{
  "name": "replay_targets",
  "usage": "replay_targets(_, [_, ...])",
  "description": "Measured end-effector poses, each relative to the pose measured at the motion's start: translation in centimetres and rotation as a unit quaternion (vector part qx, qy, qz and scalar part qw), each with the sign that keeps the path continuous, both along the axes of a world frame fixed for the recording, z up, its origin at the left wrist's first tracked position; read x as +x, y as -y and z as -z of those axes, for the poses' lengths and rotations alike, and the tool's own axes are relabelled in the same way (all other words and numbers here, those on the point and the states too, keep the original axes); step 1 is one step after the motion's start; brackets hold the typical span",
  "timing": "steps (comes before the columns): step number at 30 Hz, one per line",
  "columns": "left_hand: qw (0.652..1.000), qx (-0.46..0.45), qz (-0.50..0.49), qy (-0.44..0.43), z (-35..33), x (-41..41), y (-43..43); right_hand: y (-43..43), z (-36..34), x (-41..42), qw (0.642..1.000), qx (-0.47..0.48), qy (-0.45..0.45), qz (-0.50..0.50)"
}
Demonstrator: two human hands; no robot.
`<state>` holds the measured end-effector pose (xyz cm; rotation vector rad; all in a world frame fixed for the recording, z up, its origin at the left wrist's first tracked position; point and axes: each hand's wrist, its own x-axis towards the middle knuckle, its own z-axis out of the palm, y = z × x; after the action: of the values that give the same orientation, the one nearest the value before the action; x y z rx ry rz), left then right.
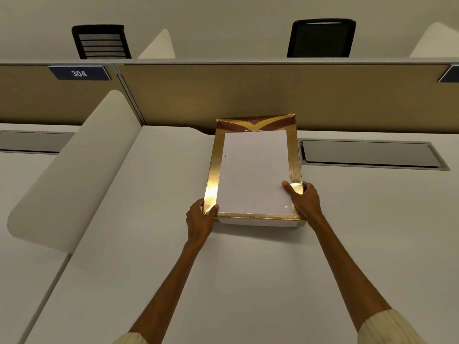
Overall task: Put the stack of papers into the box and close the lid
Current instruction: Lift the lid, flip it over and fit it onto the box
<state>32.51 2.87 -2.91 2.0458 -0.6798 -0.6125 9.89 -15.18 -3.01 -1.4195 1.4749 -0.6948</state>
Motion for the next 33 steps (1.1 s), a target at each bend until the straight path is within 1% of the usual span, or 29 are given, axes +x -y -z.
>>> replay_targets(4, [1.000,0.004,-0.003,0.007,0.2,-0.4,0.2,-0.2,1.4,-0.4,1.000,0.016,-0.013,0.013])
replay_targets(9, [1.000,0.005,-0.002,0.022,0.5,-0.6,0.2,-0.4,2.0,-0.4,1.000,-0.015,-0.011,0.015])
replay_targets(11, [0.998,0.032,0.004,0.050,0.7,-0.2,0.7,-0.4,2.5,-0.6,0.999,-0.032,-0.025,0.009])
replay_targets(12, [0.998,0.044,0.011,0.046,0.7,0.0,1.1,-0.2,3.1,-0.8,0.998,-0.042,-0.039,0.004])
replay_targets(14, [0.998,0.055,0.031,0.002,0.6,0.6,2.1,0.3,4.3,-1.0,0.996,-0.059,-0.066,-0.006])
replay_targets(16, [0.997,0.057,0.046,-0.019,0.5,1.2,3.2,0.7,4.7,-1.0,0.993,-0.074,-0.087,-0.010])
replay_targets(19, [0.998,0.039,0.043,-0.001,0.5,2.0,5.3,1.8,5.6,-0.8,0.991,-0.073,-0.114,-0.013])
replay_targets(21, [0.999,0.012,0.037,0.013,0.2,2.5,6.9,3.0,6.1,-0.5,0.991,-0.070,-0.112,-0.022])
replay_targets(26, [0.998,-0.025,0.026,0.046,-1.9,3.6,11.2,4.9,2.5,1.9,0.993,-0.088,-0.082,-0.003])
replay_targets(29, [0.998,-0.024,0.026,0.061,-2.1,4.8,13.3,7.0,2.3,3.0,0.994,-0.090,-0.064,0.015])
replay_targets(33, [0.996,-0.015,0.033,0.079,-1.7,6.3,15.9,9.2,1.8,4.3,0.995,-0.078,-0.058,0.012])
